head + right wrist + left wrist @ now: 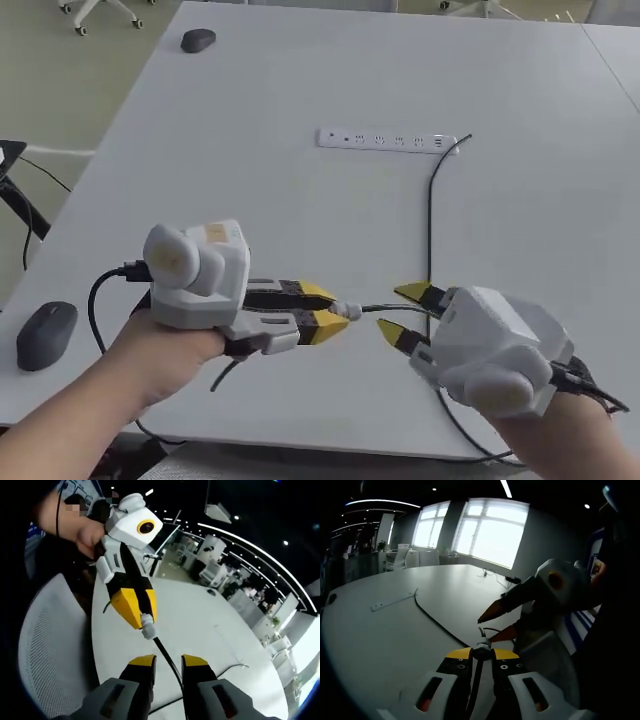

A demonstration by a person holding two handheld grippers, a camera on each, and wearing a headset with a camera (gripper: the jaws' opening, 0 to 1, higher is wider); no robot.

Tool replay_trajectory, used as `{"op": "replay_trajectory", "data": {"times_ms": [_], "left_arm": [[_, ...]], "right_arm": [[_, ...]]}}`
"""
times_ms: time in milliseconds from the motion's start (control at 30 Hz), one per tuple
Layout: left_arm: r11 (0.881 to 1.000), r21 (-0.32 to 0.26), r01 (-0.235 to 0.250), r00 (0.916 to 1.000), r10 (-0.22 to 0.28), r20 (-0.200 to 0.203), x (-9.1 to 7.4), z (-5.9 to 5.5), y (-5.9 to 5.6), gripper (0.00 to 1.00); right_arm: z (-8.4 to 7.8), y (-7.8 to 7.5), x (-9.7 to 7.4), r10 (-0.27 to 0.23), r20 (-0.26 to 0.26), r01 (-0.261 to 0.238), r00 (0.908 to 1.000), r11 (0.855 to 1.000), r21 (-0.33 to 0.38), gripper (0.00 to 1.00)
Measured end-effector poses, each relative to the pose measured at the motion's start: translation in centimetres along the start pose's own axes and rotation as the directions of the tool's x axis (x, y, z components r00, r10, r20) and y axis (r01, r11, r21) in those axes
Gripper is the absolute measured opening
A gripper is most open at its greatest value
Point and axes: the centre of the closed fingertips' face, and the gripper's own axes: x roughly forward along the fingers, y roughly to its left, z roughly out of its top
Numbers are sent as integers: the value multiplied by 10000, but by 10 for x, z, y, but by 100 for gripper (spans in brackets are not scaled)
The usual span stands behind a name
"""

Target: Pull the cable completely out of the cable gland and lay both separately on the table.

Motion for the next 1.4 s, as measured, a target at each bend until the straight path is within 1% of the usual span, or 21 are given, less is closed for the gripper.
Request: {"op": "replay_trajectory", "data": {"times_ms": [233, 333, 533, 633, 700, 767, 867, 933, 1033, 1133, 1200, 1233, 1333, 1400], "left_arm": [[9999, 89, 83, 10000, -82, -56, 3, 0, -3, 15], [9999, 127, 89, 9999, -88, -83, 5, 0, -3, 15], [9998, 126, 148, 9999, -147, -89, 7, 1, -3, 15], [9996, 246, 155, 9997, -150, -217, 8, -2, -4, 15], [9996, 227, 152, 9996, -147, -232, 8, -2, -3, 15], [9997, 191, 158, 9996, -154, -230, 8, -2, -3, 15], [9997, 216, 110, 9997, -105, -212, 9, -1, -3, 15], [9997, 213, 104, 9998, -100, -198, 10, -1, -3, 15], [9997, 236, 89, 9998, -84, -193, 10, 0, -3, 15], [9997, 238, 85, 9998, -81, -184, 9, 0, -3, 15], [9997, 215, 68, 9999, -65, -143, 8, 1, -3, 15], [9998, 208, 60, 9999, -57, -121, 7, 2, -3, 15], [9998, 196, 40, 10000, -39, -78, 6, 2, -3, 15], [9998, 179, 31, 10000, -30, -58, 6, 2, -2, 15]], "right_arm": [[7, 3, 3, 158, 63, -156, 9999, 9992, -372, 11], [5, 4, 4, 264, -89, -268, 9996, 9989, -380, 9], [4, 6, 5, 329, -89, -333, 9994, 9981, -526, 3], [2, 8, 6, 475, -196, -483, 9987, 9979, -432, 2], [1, 8, 6, 540, -231, -549, 9983, 9976, -428, 2], [0, 8, 6, 595, -284, -598, 9978, 9982, -72, 2], [-4, 6, 7, 519, -394, -516, 9979, 9986, 86, 1], [-5, 5, 7, 537, -408, -517, 9977, 9975, 481, 1], [-9, 3, 7, 480, -541, -434, 9974, 9957, 821, 1], [-15, 1, 5, 439, -645, -328, 9970, 9858, 1644, 1], [-21, -2, 4, 374, -748, -226, 9965, 9816, 1898, 1], [-24, -3, 3, 324, -822, -140, 9961, 9766, 2147, 1], [-31, -7, 1, 244, -932, -1, 9954, 9677, 2523, 1], [-37, -9, 0, 220, -1000, 71, 9947, 9593, 2824, 1]]}}
